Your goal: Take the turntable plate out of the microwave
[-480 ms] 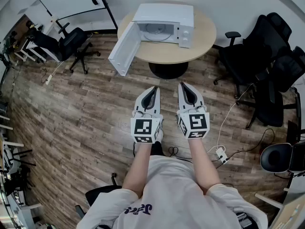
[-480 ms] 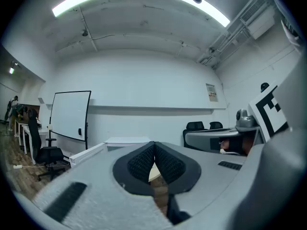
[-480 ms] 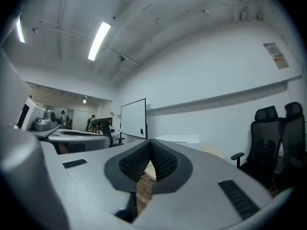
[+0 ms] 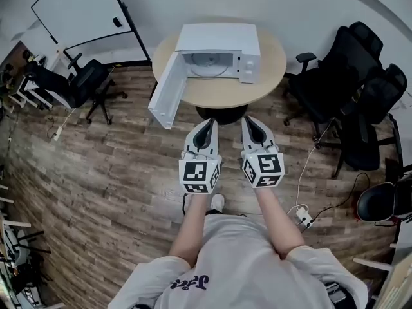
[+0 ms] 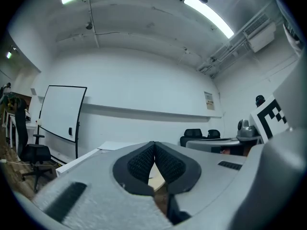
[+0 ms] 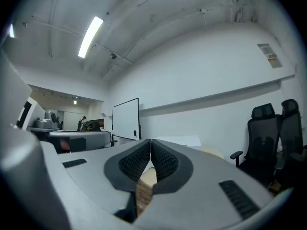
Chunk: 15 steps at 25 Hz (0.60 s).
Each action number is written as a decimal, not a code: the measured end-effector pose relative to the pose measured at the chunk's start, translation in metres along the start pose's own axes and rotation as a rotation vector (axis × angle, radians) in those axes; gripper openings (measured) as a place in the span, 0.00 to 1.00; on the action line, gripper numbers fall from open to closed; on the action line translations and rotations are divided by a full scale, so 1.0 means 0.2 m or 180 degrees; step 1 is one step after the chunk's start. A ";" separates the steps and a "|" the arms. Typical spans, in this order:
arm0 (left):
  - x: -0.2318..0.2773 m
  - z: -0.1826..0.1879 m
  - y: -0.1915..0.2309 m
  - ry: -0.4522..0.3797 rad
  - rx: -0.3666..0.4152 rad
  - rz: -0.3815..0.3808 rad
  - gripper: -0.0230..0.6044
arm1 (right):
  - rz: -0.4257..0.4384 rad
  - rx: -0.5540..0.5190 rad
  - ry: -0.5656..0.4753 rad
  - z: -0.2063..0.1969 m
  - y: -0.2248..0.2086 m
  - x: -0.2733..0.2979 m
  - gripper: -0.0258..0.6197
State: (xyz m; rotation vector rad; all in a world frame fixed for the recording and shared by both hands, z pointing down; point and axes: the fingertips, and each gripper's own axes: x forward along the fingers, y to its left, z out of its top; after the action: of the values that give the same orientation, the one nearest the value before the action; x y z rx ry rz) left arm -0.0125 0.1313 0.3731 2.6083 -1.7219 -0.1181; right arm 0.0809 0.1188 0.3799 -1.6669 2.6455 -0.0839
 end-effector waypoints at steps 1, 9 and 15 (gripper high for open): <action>0.03 0.01 0.03 -0.0012 0.0003 -0.0035 0.06 | 0.0001 -0.0020 -0.0018 0.01 0.01 0.05 0.07; 0.18 -0.04 0.37 0.0019 -0.0080 -0.0100 0.06 | 0.0098 -0.0063 -0.0056 0.00 0.20 0.48 0.07; 0.30 -0.15 0.55 0.0156 -0.0215 -0.0048 0.06 | 0.0219 -0.0058 0.0152 -0.13 0.26 0.69 0.07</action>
State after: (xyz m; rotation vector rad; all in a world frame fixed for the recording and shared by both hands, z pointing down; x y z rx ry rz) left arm -0.0880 0.0308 0.4062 2.5546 -1.6531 -0.1096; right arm -0.0263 0.0185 0.4059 -1.5970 2.7438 -0.1003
